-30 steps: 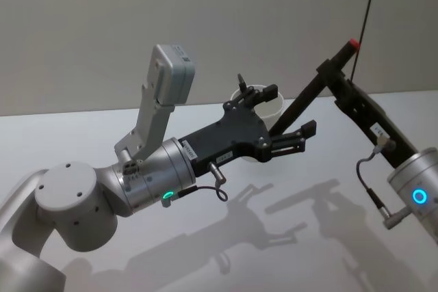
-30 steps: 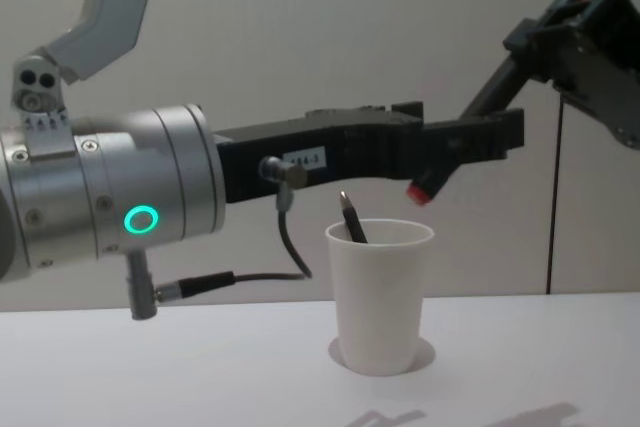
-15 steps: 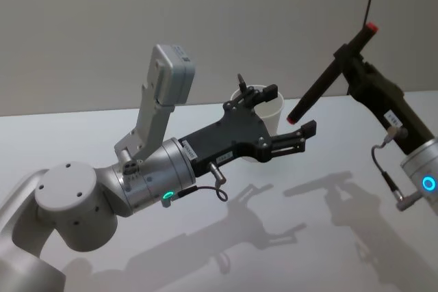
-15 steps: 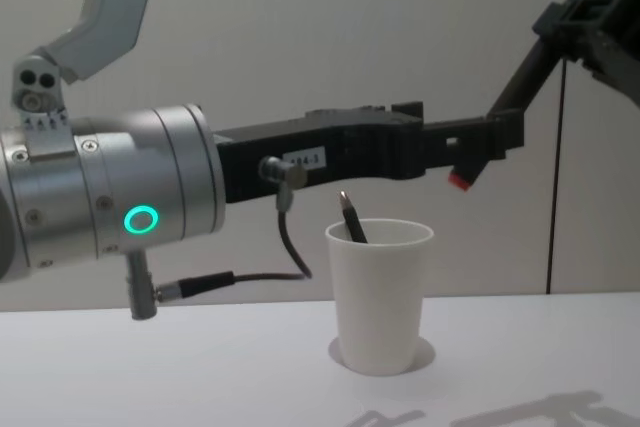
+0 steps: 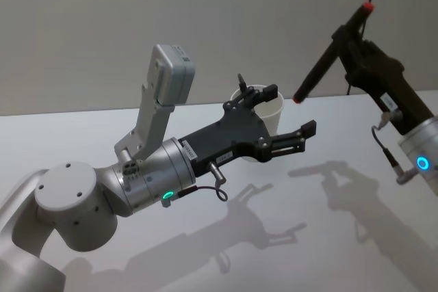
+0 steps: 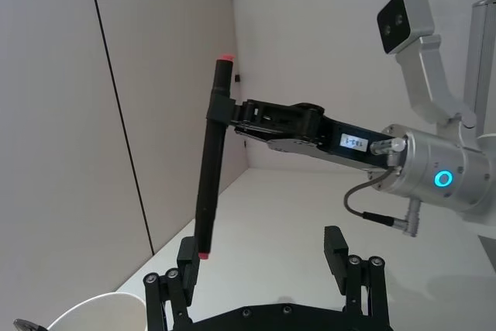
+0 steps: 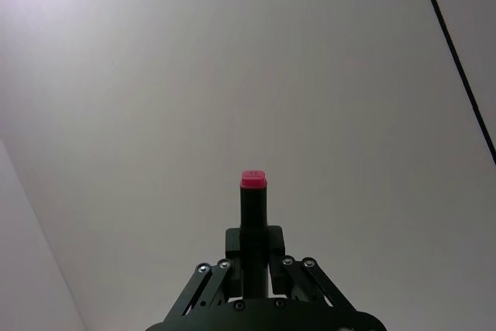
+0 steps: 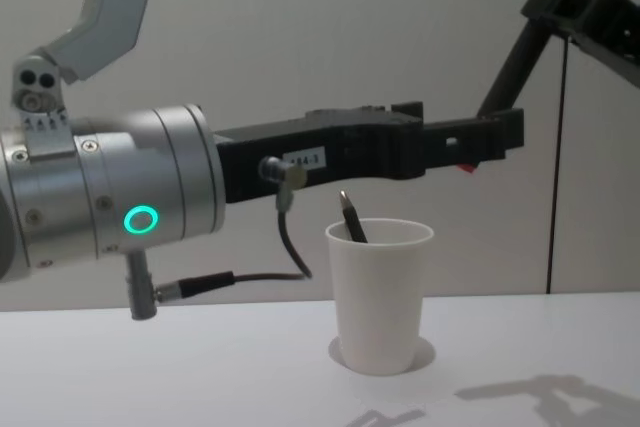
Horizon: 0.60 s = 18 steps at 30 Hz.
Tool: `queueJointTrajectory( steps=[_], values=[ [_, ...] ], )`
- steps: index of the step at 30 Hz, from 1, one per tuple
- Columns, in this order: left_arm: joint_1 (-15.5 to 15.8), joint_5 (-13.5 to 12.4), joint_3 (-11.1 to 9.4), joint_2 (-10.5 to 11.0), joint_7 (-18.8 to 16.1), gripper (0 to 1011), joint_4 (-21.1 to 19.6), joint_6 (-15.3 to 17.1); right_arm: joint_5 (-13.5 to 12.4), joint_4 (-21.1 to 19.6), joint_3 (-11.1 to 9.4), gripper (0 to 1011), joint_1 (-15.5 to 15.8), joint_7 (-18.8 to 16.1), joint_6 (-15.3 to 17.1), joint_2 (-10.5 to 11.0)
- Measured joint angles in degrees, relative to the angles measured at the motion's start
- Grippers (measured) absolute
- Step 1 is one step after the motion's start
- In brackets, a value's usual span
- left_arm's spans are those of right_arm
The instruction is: Place the pen into the pen holder.
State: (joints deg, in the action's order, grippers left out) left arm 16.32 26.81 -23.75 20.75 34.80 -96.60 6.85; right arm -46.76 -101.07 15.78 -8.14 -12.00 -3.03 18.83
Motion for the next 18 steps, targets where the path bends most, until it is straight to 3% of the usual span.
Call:
queueJointTrajectory(
  steps=[18],
  values=[
    [0.00, 0.00, 0.00, 0.00, 0.00, 1001, 0.00, 0.00, 8.13, 8.11, 0.87, 184, -5.79, -5.70, -2.76, -2.86]
  ],
)
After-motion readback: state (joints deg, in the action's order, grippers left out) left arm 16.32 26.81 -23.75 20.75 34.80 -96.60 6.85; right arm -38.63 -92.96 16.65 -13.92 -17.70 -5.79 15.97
